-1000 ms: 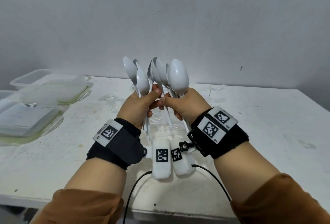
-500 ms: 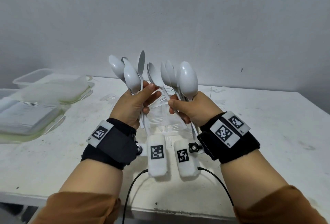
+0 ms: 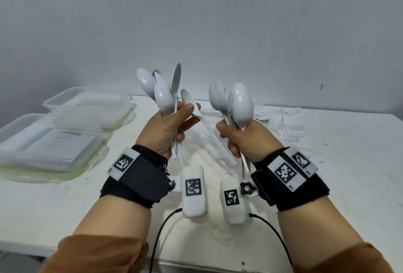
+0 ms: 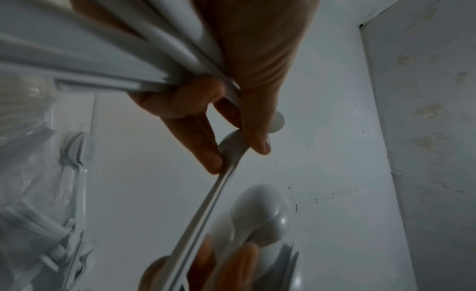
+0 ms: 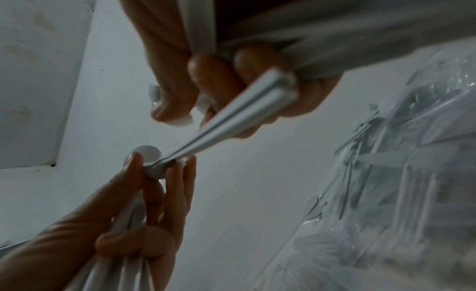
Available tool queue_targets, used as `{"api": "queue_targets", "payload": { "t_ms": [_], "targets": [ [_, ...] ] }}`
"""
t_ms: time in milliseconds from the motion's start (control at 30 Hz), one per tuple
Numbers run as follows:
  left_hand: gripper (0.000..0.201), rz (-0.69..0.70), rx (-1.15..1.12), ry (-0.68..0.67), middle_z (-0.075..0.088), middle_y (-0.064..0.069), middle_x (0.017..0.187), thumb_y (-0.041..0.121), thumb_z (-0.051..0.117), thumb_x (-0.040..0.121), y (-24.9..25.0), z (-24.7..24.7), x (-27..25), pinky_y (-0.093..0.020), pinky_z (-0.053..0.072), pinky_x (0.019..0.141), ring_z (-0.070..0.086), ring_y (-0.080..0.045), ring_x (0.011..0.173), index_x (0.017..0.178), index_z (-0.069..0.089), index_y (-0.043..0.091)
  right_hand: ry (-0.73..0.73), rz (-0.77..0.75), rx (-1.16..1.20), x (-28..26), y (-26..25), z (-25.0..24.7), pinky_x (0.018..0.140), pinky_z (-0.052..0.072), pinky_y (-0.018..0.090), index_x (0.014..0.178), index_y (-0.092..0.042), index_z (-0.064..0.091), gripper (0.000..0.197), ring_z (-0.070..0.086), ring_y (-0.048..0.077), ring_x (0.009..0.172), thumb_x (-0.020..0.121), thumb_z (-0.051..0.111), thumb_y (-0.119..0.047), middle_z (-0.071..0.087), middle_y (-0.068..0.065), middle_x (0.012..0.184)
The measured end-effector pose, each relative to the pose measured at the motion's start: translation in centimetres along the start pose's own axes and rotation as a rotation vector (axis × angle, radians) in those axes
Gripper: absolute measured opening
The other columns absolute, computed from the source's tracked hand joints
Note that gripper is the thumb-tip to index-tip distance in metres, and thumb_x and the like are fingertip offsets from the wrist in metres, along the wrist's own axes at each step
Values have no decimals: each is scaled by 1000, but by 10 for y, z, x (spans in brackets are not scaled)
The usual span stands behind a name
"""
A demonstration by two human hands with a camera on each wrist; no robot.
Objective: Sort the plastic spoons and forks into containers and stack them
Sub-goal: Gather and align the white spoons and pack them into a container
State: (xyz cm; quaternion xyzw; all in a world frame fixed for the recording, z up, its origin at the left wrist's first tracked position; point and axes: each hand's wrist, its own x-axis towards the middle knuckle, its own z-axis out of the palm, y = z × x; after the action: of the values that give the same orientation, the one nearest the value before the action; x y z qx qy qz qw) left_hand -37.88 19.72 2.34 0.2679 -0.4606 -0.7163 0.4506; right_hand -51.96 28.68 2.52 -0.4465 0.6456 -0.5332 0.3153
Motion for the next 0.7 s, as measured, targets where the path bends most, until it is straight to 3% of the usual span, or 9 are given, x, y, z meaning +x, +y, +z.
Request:
{"api": "queue_targets", "payload": {
  "t_ms": [167, 333, 400, 500, 700],
  "targets": [
    [19, -15, 10, -23, 68, -8, 101, 22, 66, 65, 7, -15, 3, -12, 28, 34, 70, -15, 82, 74, 51, 19, 84, 16, 96, 8, -1, 18, 45, 32, 18, 86, -10, 63, 13, 40, 9, 43, 91, 57, -20, 48, -1, 60],
    [18, -26, 13, -46, 67, -8, 97, 22, 67, 64, 10, -25, 6, -12, 27, 34, 69, -19, 87, 72, 50, 19, 95, -43, 90, 10, -6, 32, 44, 34, 16, 92, -11, 66, 9, 49, 6, 44, 91, 57, -11, 61, -1, 63],
    [19, -18, 5, -40, 69, -4, 87, 21, 67, 63, 11, -29, 8, -12, 28, 34, 68, -18, 84, 72, 51, 19, 102, -48, 63, 11, -6, 35, 44, 36, 15, 96, -9, 66, 9, 51, 6, 46, 90, 59, -11, 65, -3, 64],
    [20, 1, 0, -32, 68, 6, 67, 21, 68, 62, 13, -31, 9, -12, 28, 34, 68, -14, 77, 71, 50, 20, 111, -51, 13, 12, -7, 39, 46, 40, 16, 88, -12, 67, 4, 53, 4, 47, 86, 64, -13, 65, -5, 63],
    [20, 54, 33, -66, 71, 3, 69, 22, 68, 62, 16, -34, 9, -12, 29, 36, 70, -11, 75, 70, 50, 21, 163, -74, -56, 15, -11, 49, 42, 40, 11, 71, -18, 63, 13, 51, -1, 40, 82, 70, -16, 61, -7, 59]
  ]
}}
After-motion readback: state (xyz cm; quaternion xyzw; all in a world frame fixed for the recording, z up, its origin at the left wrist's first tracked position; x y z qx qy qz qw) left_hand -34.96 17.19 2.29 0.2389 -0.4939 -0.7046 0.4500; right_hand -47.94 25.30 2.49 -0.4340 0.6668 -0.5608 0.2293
